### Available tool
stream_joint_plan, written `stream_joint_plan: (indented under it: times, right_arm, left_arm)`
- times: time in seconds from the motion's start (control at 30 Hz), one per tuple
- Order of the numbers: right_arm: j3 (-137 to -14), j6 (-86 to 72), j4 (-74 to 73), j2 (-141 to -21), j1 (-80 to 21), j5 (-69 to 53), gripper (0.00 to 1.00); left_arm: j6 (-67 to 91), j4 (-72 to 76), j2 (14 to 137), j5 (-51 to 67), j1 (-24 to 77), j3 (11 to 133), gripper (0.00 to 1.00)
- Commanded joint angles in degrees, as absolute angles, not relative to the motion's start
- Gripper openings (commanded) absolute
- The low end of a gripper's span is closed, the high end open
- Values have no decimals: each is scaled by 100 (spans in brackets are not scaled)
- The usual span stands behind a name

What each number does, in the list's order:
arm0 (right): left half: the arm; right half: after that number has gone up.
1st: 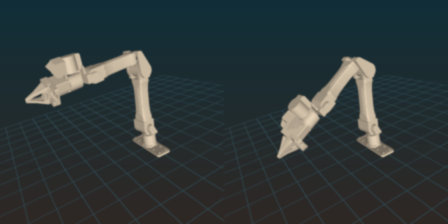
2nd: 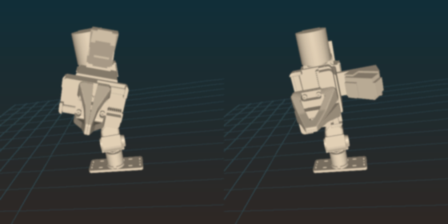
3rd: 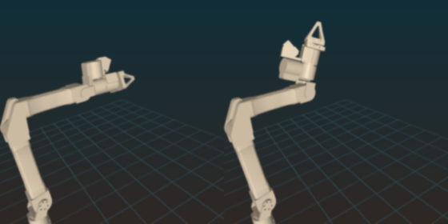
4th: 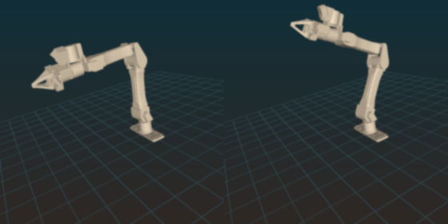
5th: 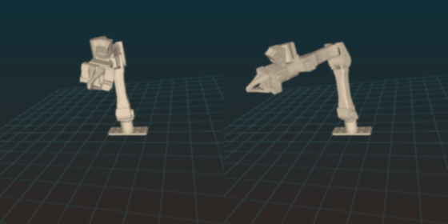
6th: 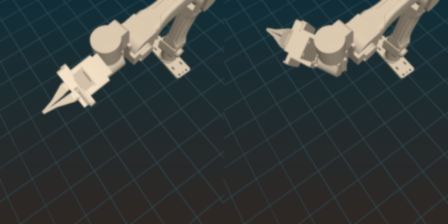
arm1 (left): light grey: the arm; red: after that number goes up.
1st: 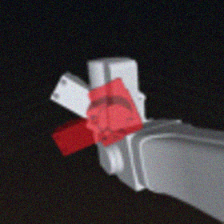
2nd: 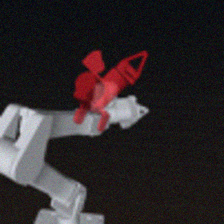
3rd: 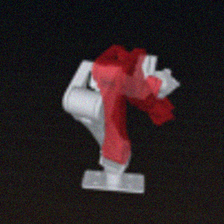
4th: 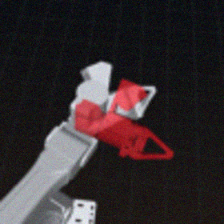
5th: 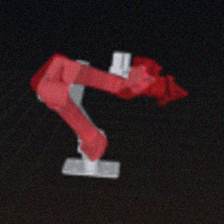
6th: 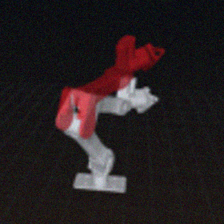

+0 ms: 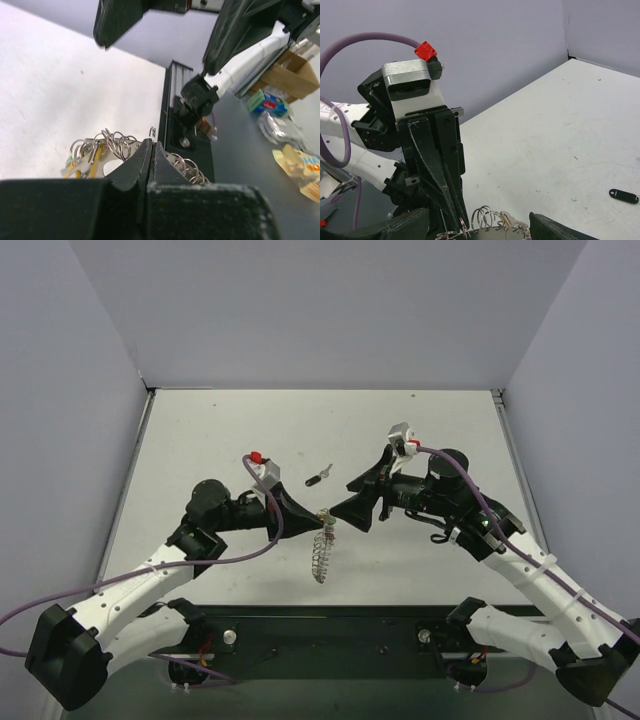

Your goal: Put the keys on the keyring

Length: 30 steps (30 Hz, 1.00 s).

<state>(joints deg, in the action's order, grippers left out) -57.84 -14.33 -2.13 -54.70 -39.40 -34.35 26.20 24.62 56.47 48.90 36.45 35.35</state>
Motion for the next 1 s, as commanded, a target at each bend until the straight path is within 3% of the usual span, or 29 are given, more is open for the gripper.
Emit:
stream_joint_plan:
  times: [0.0,0.13,0.33,0.8,0.97]
  right_arm:
    - [-5651,-1836,711,-5554,-3929,-3796,78]
    - [-5634,-2082,1150,-5677,-3929,-4288,68]
    - [-5581,-2364,1669,-5678,-3938,-4746,67]
    - [-5537,-2478,1767,-5845,-4148,-4922,55]
    - [-5520,-2522,1828,-5862,-4184,-4992,42]
  left_arm:
    - [3067,4402,5283,4369,3674,3296,0]
    - [3251,4938,5194,4210,3674,3077,0]
    - [3761,6466,5264,3964,3674,2558,0]
    - [4403,7778,5598,3885,3665,2452,0]
    - [4438,7857,5625,3850,3665,2443,0]
